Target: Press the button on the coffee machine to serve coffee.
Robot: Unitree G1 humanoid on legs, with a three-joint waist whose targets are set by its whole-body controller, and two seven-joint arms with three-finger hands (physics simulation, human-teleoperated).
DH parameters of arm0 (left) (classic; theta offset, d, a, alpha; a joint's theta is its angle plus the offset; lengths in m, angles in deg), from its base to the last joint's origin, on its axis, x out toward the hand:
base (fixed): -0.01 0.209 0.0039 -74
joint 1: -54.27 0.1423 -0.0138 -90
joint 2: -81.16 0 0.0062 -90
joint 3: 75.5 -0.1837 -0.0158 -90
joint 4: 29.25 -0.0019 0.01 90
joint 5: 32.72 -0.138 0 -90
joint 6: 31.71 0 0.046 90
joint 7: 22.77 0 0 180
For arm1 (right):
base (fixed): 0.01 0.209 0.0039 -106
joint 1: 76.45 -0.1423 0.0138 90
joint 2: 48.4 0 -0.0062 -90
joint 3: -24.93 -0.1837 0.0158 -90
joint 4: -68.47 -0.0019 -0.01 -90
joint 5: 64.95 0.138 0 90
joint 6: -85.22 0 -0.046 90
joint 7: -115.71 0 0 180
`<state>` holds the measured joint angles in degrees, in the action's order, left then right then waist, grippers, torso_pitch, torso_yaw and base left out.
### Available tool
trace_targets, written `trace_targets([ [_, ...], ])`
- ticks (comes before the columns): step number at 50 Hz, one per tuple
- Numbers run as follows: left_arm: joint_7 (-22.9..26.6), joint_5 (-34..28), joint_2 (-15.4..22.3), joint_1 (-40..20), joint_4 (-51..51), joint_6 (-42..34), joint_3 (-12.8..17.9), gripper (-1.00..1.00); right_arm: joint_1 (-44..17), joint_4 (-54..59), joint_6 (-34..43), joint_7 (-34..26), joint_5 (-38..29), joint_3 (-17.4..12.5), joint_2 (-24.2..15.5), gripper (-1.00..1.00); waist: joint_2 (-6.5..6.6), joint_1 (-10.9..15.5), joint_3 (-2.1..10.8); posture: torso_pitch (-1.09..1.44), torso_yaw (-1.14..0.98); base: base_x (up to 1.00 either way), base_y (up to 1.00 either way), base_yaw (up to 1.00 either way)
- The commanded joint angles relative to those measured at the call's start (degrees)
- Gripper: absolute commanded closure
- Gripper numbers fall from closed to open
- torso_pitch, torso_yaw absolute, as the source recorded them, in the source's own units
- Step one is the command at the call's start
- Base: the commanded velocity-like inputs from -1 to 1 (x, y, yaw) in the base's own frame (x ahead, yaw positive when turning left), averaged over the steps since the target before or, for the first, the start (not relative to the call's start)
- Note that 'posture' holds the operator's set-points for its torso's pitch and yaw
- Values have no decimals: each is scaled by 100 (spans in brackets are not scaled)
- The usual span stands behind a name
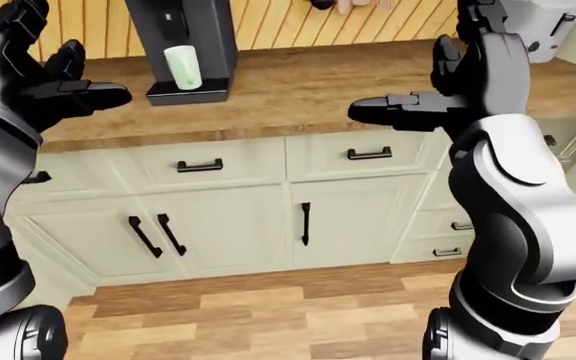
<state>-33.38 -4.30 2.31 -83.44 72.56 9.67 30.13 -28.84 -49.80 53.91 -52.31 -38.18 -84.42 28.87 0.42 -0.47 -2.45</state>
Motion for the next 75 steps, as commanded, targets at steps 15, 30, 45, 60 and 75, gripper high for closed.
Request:
trace_targets([
  [15,9,-56,71,-131,34,142,77,-100,-125,-30,-206,-71,-36,41,-15,-100,-6,207,18,0,0,24,59,0],
  [30,8,-62,72,-131,43,136,72,-100,-125,-95,-160,-70,-48,20,4,-100,643,-10,369,0,0,23,54,0],
  [45,2,-60,55,-132,70,112,78,-100,-136,-125,-148,-68,-60,58,17,-100,72,106,94,0,0,23,12,0],
  [60,-6,-66,49,-147,87,81,69,-100,-105,15,-251,37,98,48,111,-100,-303,103,-32,0,0,1,0,0],
  [75,46,-109,37,-117,21,175,58,-100,-89,-2,-291,-52,-149,135,128,-100,-278,128,-29,0,0,-1,0,22],
])
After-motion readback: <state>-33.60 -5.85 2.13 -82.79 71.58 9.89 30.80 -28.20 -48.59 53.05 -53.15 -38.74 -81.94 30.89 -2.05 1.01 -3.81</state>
